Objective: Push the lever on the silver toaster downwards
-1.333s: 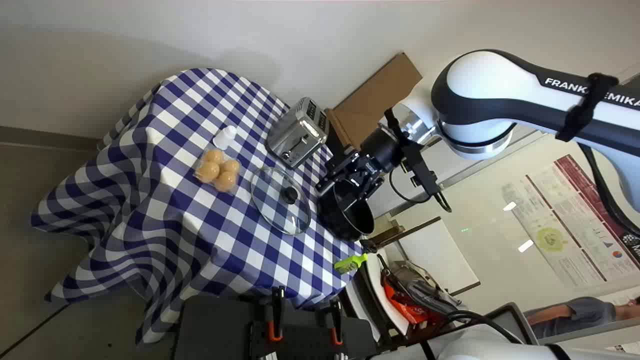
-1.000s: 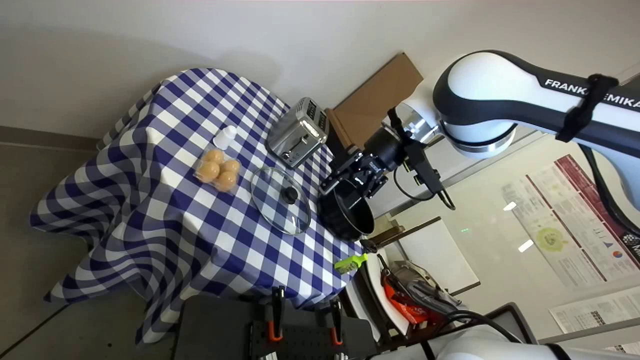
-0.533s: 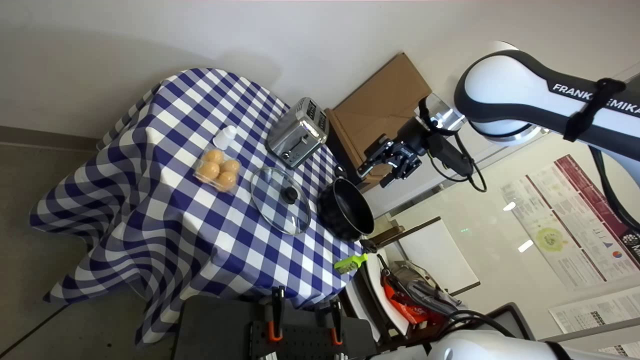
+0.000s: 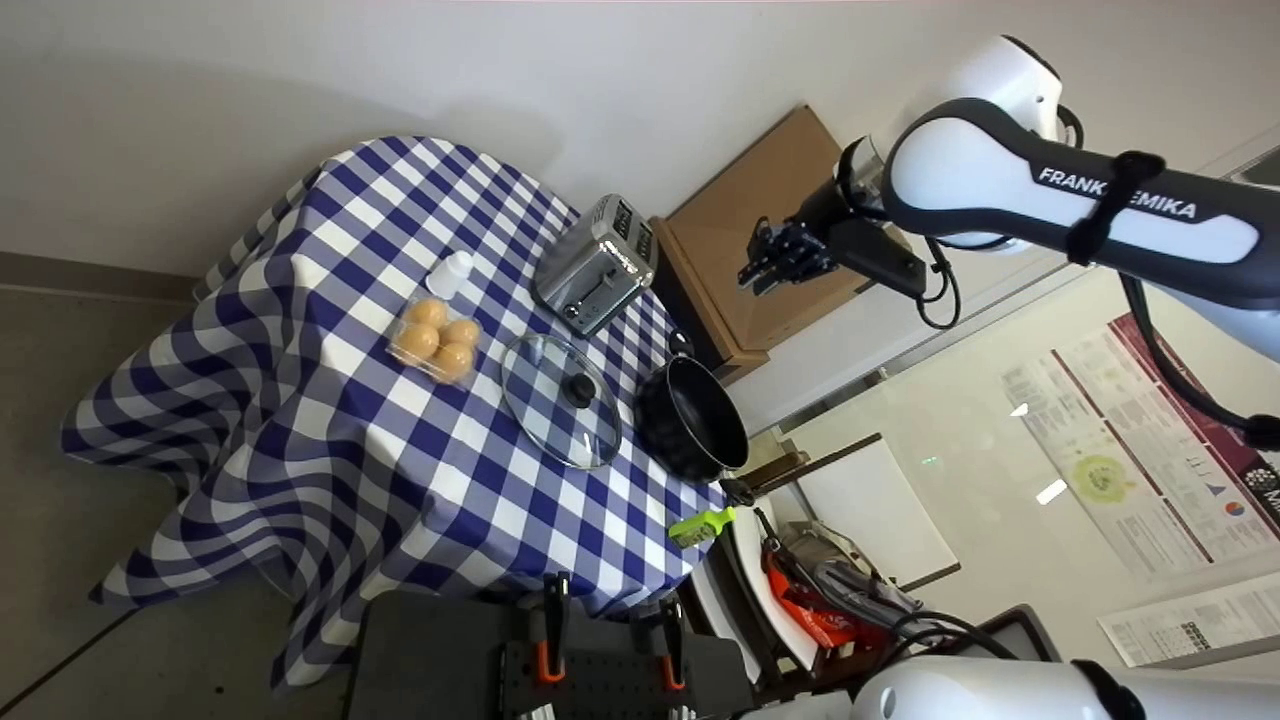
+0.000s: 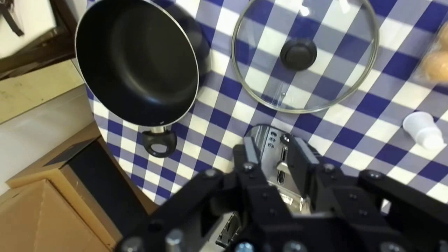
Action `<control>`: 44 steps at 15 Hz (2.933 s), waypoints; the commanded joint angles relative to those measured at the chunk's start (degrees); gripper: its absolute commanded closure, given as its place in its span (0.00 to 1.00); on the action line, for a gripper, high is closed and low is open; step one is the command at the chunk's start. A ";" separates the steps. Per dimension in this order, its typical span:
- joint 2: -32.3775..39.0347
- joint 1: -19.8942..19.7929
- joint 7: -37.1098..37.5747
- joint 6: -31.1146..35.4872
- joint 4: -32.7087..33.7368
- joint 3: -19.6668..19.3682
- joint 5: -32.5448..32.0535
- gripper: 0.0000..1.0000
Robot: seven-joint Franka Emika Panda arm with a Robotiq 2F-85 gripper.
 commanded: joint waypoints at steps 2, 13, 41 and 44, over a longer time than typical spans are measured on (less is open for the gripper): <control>13.87 -0.74 10.29 9.97 7.70 1.58 -9.98 1.00; 37.38 6.73 17.22 15.80 23.23 -7.58 -19.68 1.00; 60.35 13.90 13.66 15.97 33.95 -13.03 -13.16 1.00; 61.52 13.57 11.95 16.03 34.49 -13.16 -10.12 1.00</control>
